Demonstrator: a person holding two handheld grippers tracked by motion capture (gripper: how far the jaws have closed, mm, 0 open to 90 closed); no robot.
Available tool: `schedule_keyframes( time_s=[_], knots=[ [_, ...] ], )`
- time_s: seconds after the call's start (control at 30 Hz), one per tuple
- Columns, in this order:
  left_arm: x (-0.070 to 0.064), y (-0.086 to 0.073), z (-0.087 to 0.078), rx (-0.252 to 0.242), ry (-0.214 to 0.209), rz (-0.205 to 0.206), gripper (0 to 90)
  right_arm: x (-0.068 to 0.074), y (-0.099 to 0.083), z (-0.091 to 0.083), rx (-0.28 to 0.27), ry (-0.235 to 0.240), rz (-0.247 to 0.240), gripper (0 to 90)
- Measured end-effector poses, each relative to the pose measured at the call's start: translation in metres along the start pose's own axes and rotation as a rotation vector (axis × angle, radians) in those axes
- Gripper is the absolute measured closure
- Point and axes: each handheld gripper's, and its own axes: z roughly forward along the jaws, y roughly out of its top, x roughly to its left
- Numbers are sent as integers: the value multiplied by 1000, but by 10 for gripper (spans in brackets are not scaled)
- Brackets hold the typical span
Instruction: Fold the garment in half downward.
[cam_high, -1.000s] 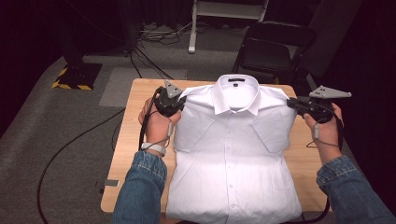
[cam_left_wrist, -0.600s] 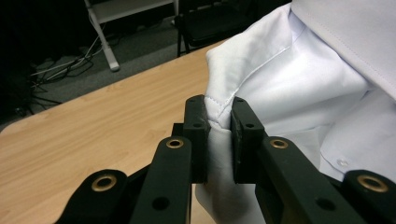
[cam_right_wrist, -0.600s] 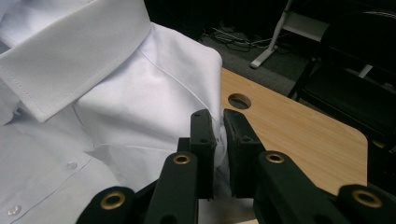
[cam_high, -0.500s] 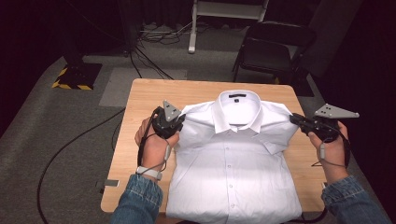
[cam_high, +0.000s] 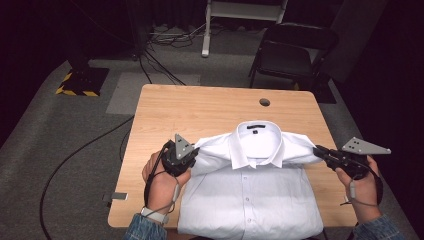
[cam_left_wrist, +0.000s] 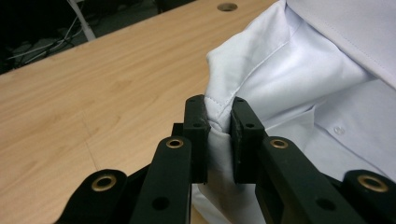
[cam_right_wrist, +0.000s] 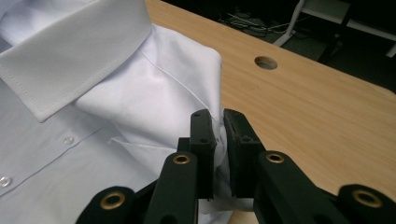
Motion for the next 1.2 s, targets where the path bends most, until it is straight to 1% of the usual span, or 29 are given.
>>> schedule_keyframes(
  time_s=[0.03,0.07,0.13,0.23,0.27,0.33,0.37,0.4,0.47,0.5,0.53,0.63,0.73,0.8,0.97,1.0,1.1,1.13,1.17,1.2],
  knots=[
    [-3,-7,-1,13,-8,-4,794,2,-4,-1,3,5,1,825],
    [-5,-10,-1,19,-14,-6,794,4,-10,-2,9,17,5,825],
    [-9,-18,-2,37,-22,-5,795,6,-16,-3,18,28,12,825],
    [-14,-32,-2,69,-33,-2,795,11,-31,-2,40,49,20,825],
    [-14,-32,-2,69,-33,-2,795,11,-31,-2,40,49,20,825],
    [-17,-40,-1,87,-39,-4,794,15,-44,-1,62,67,29,825],
    [-21,-49,0,109,-48,-3,794,19,-53,0,76,80,36,825],
    [-21,-49,0,109,-48,-3,794,19,-53,0,76,80,36,825],
    [-25,-59,0,129,-62,0,794,23,-65,2,102,91,38,824],
    [-28,-67,1,147,-75,-3,794,26,-73,3,120,99,42,824],
    [-30,-71,2,159,-82,-3,794,26,-78,4,126,105,51,824],
    [-34,-83,6,192,-88,3,793,29,-92,6,143,123,80,823],
    [-36,-90,10,218,-88,3,792,32,-103,9,174,136,82,823],
    [-38,-94,13,231,-82,11,792,34,-109,12,198,140,82,822],
    [-40,-100,18,244,-70,20,792,37,-118,19,238,141,78,817],
    [-41,-101,20,246,-66,22,792,37,-120,20,236,140,78,817],
    [-39,-102,23,230,-66,-1,793,37,-120,22,237,137,84,815],
    [-38,-102,25,223,-69,-16,794,36,-120,23,235,132,76,814],
    [-38,-102,25,223,-69,-16,793,36,-120,24,234,125,71,815],
    [-35,-103,28,208,-75,-40,793,35,-119,25,234,118,70,814]
  ],
)
